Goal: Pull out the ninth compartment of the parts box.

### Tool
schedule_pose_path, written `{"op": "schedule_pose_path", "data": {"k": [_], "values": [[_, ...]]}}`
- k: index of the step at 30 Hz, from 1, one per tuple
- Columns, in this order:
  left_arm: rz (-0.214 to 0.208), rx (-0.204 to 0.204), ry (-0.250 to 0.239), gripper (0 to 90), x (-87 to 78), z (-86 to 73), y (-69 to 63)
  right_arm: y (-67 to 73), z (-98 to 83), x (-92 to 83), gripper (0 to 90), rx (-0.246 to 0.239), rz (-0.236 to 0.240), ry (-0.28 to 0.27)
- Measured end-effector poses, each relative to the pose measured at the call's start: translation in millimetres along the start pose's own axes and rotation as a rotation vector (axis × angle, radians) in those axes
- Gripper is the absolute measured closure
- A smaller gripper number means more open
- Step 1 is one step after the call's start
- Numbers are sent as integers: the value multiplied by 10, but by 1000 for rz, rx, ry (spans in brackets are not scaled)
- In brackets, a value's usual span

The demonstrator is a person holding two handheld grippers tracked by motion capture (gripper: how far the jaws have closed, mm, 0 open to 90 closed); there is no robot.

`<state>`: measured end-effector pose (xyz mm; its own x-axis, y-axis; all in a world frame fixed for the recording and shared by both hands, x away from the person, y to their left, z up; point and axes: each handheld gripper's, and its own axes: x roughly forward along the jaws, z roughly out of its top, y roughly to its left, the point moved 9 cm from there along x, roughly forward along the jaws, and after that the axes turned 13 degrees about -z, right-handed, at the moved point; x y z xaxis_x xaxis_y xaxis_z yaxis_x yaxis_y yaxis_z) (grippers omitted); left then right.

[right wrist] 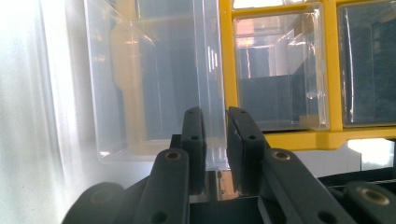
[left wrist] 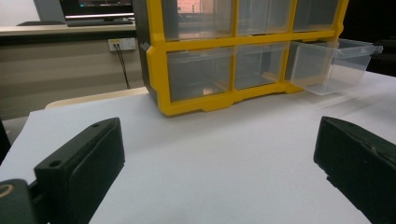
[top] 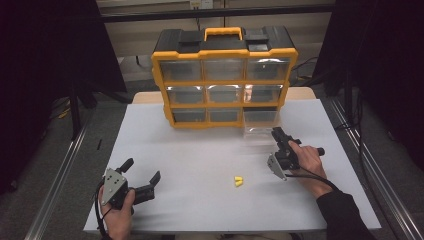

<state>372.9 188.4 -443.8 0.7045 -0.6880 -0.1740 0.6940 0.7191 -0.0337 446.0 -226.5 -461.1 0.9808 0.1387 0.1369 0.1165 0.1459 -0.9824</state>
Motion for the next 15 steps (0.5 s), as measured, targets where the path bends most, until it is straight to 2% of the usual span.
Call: {"op": "schedule_pose_path", "data": {"k": [1, 8, 11, 15], "values": [[-1, 0, 1, 19, 2, -1, 0, -11, 9, 6, 779, -14, -4, -5], [-4, -4, -1, 19, 8, 1, -11, -6, 10, 5, 777, -3, -5, 0], [-2, 6, 4, 19, 6, -1, -4, -10, 10, 4, 776, -2, -6, 0], [-3, 2, 2, 19, 7, -1, -7, -7, 11, 7, 768, 25, -4, 4]]}}
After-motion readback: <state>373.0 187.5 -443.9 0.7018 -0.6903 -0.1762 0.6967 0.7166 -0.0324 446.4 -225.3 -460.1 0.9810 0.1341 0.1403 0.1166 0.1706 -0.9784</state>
